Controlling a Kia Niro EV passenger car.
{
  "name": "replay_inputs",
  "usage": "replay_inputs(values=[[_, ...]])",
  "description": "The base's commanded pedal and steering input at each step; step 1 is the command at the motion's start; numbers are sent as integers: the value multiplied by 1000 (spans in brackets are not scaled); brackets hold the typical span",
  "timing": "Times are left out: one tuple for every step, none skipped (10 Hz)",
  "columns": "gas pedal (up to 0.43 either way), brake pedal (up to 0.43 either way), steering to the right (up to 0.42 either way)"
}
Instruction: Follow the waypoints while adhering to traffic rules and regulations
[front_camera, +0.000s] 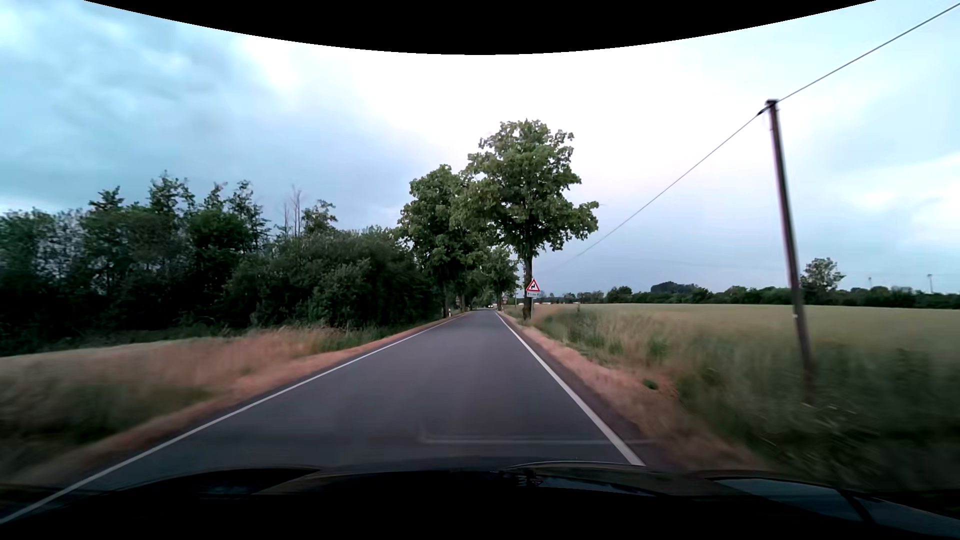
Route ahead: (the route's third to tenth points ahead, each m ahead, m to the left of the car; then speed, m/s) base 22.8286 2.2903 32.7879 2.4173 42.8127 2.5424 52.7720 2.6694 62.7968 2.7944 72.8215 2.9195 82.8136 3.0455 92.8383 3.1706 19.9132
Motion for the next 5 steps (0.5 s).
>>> replay_inputs(values=[[209,0,-6],[209,0,-1],[197,0,-2],[197,0,-2],[189,0,-2]])
